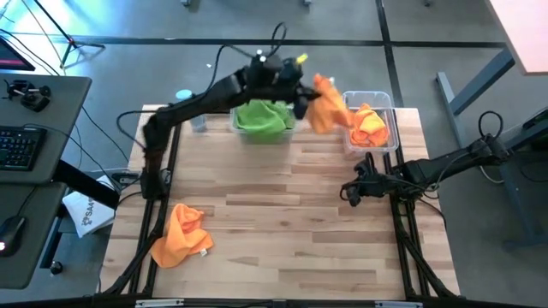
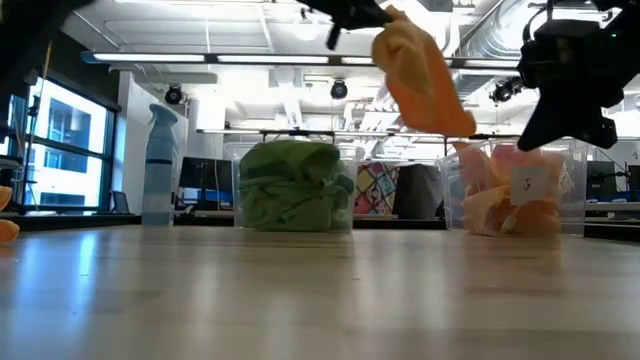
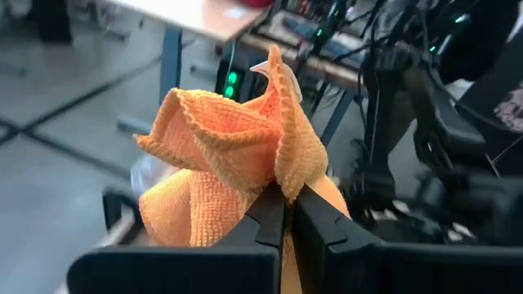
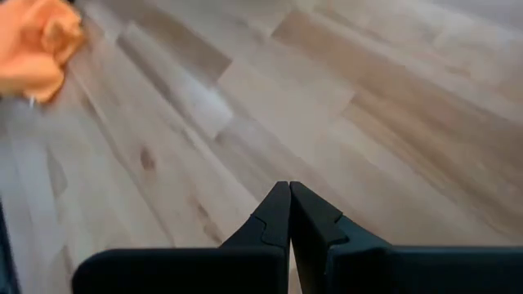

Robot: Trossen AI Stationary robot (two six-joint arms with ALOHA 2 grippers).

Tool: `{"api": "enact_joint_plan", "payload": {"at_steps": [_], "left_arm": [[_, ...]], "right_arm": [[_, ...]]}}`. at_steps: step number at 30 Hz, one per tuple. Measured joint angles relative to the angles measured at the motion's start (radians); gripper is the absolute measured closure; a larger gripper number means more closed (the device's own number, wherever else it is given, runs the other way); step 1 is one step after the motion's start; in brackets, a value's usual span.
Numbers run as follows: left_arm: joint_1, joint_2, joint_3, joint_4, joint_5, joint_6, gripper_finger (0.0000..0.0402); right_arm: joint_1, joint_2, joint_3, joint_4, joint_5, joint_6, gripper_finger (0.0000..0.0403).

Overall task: Sort microfiber towel by color & place in baskets
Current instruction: Put the orange towel into the right transparent bin

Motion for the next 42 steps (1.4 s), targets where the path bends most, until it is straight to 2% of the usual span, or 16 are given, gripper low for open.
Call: {"api": "enact_joint_plan", "payload": {"at_steps": [5,6,10,13,21,26,35,39,42], "left_arm": [[0.036,0.201,0.271,0.005,0.090,0.055,0.0401],[0.036,0.225,0.282,0.046,0.104,0.064,0.0401],[0.041,0.260,0.217,0.285,0.152,0.045,0.0401],[0.037,0.301,0.217,0.353,0.152,0.040,0.0401],[0.010,0.371,0.216,0.357,0.181,0.019,0.0401],[0.005,0.371,0.216,0.291,0.235,0.019,0.0401],[0.006,0.364,0.216,0.281,0.255,-0.024,0.0401],[0.003,0.362,0.216,0.281,0.269,-0.042,0.0401],[-0.003,0.362,0.216,0.282,0.269,-0.042,0.0401]], "right_arm": [[0.000,0.000,0.000,0.005,0.054,0.064,0.0403],[0.000,0.000,0.000,0.005,0.058,0.075,0.0403],[0.000,0.000,0.000,0.005,0.092,0.116,0.0403],[0.000,0.000,0.000,0.008,0.115,0.140,0.0403],[-0.001,0.000,0.008,0.021,0.172,0.142,0.0403],[0.015,-0.005,0.130,-0.010,0.332,-0.040,0.0403],[-0.013,-0.006,0.494,-0.302,0.553,-0.433,0.0403],[-0.054,-0.006,0.608,-0.368,0.571,-0.568,0.0392],[-0.102,-0.003,0.638,-0.356,0.533,-0.703,0.0361]]}}
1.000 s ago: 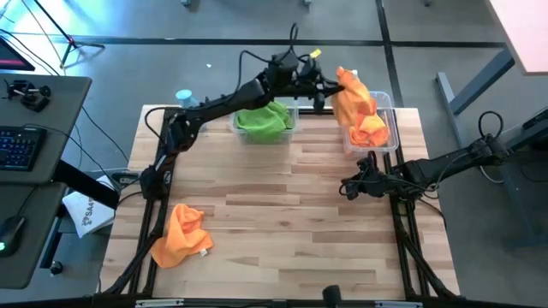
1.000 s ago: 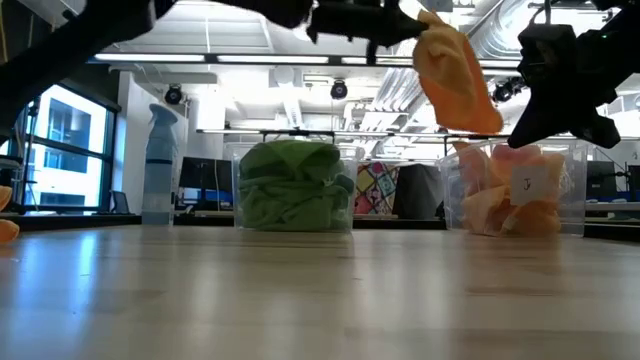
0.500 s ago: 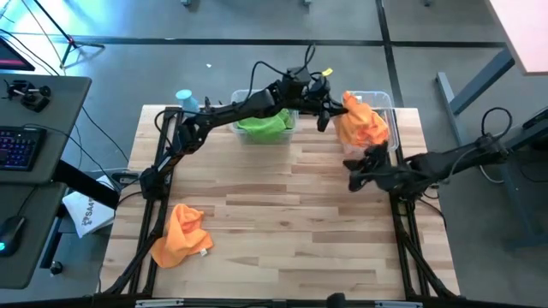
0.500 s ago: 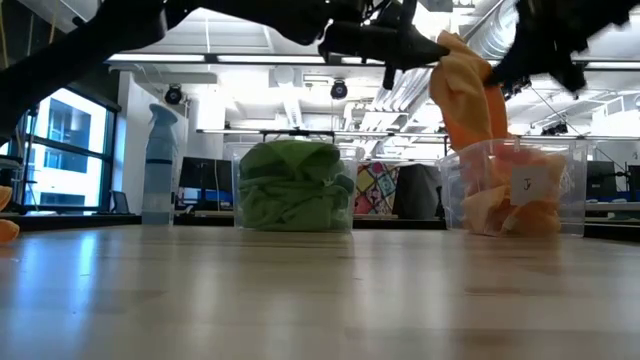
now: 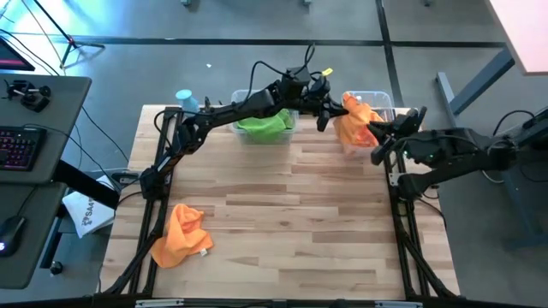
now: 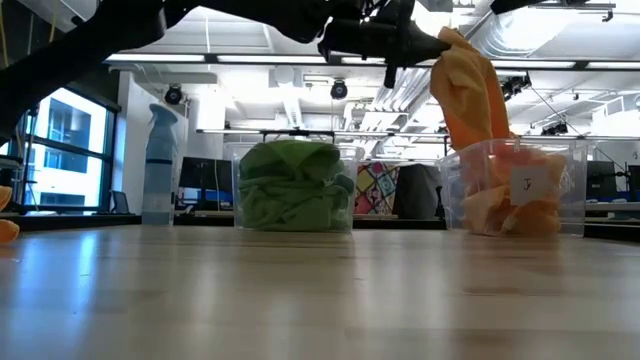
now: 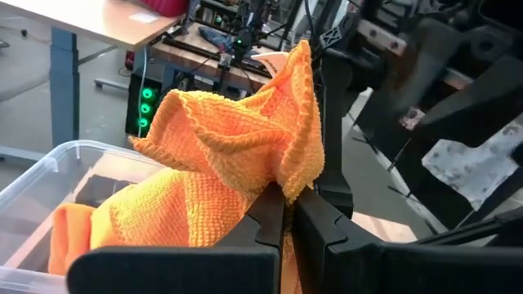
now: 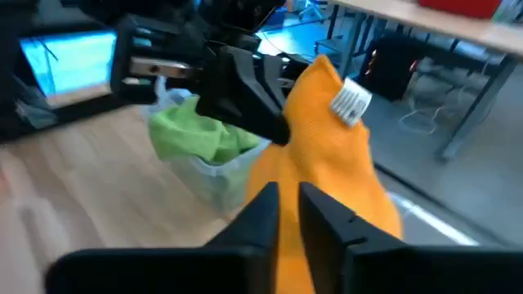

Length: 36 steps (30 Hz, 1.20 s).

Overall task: Sort microfiber towel by color & place in baskets
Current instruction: Put the orange towel into the right transparent bin

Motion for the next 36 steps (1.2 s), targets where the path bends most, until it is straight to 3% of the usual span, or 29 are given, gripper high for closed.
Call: {"api": "enact_joint_plan", "payload": {"at_steps": [8,11,20,24,30,36], "left_arm": [[-0.010,0.000,0.000,0.007,0.000,0.001,0.0401],[-0.009,0.000,0.000,0.007,0.000,0.001,0.0401],[-0.013,0.000,0.000,0.005,-0.001,0.001,0.0401],[-0.016,0.000,0.000,0.008,-0.001,0.001,0.0401],[-0.014,0.000,0.000,0.030,-0.011,0.003,0.0401],[0.008,0.000,0.000,0.019,0.001,-0.023,0.0384]], "right_arm": [[-0.167,0.070,0.001,0.002,-0.016,-0.094,0.0226],[-0.228,0.109,0.001,0.006,-0.076,-0.158,0.0187],[-0.428,0.225,0.001,0.051,-0.189,-0.288,0.0165],[-0.492,0.257,0.001,0.057,-0.281,-0.321,0.0202],[-0.521,0.253,0.001,0.088,-0.287,-0.375,0.0379],[-0.549,0.224,0.001,0.083,-0.256,-0.373,0.0388]]}}
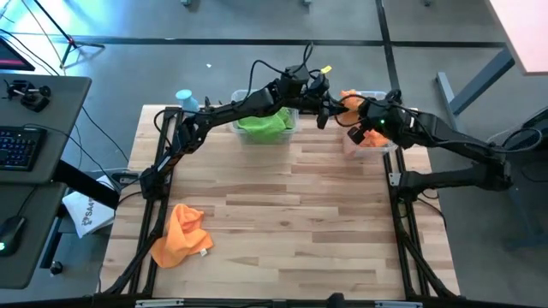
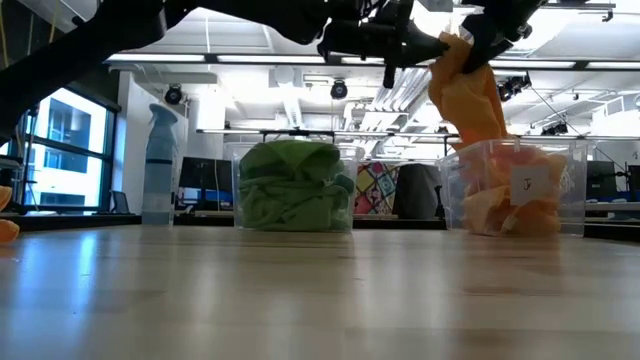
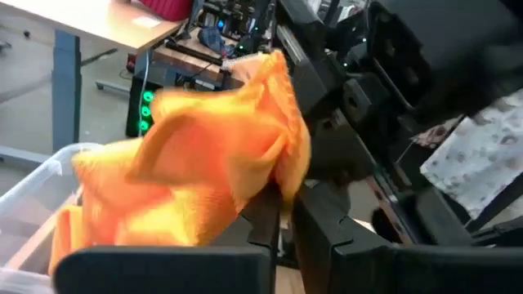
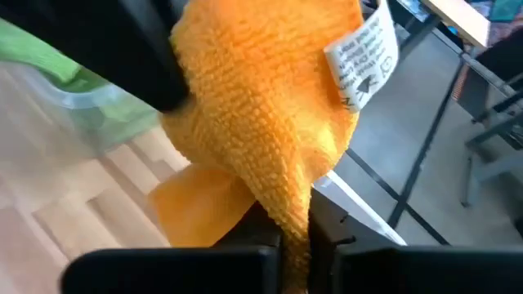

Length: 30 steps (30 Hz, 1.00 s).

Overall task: Sort microfiber towel by color & place in baskets
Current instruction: Put the orange towel into the right transparent bin

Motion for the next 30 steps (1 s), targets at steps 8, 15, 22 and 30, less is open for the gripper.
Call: {"api": "enact_joint_plan", "payload": {"at_steps": [8,15,22,30], "left_arm": [[0.043,-0.007,0.002,-0.042,0.009,-0.029,0.0312],[0.088,-0.093,0.002,-0.237,0.005,0.030,0.0302],[0.116,-0.200,0.002,-0.504,0.047,0.179,0.0310],[0.106,-0.365,-0.184,-0.599,0.038,0.218,0.0310]], "right_arm": [[-0.062,-0.046,-0.001,-0.043,0.015,0.076,0.0398],[-0.208,-0.038,-0.001,-0.209,-0.041,0.258,0.0400],[-0.386,0.072,-0.001,-0.232,-0.328,0.289,0.0402],[-0.505,0.238,-0.001,-0.312,-0.363,0.121,0.0402]]}}
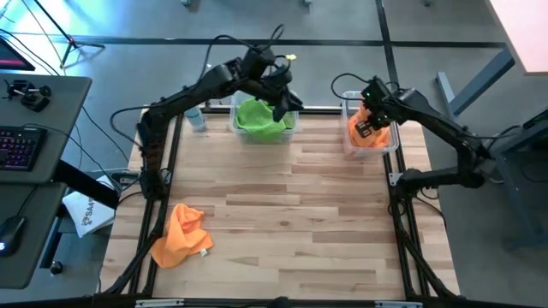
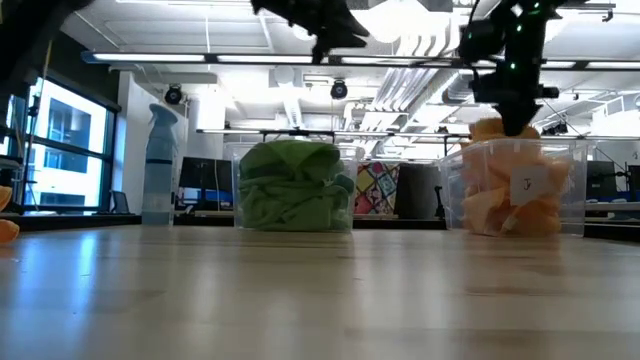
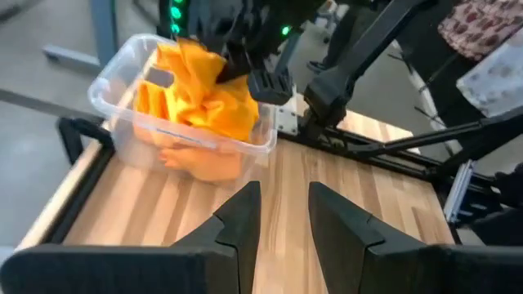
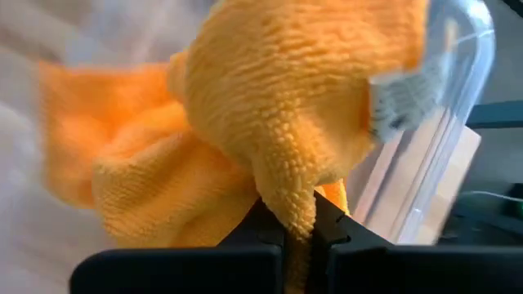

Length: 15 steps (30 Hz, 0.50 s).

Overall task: Sort microfiber towel by color & place in baskets
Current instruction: Put the orange towel into the right transparent bin

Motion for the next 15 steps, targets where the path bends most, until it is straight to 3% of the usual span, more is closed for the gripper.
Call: {"api": "enact_joint_plan", "payload": {"at_steps": [9,15], "left_arm": [[-0.041,-0.342,-0.526,0.276,-0.201,-0.117,0.0310],[-0.046,-0.553,-0.842,0.474,-0.239,-0.251,0.0310]], "right_arm": [[-0.046,0.134,0.000,0.005,0.004,-0.369,0.0403],[-0.066,0.238,0.000,0.036,0.010,-0.500,0.0403]]}}
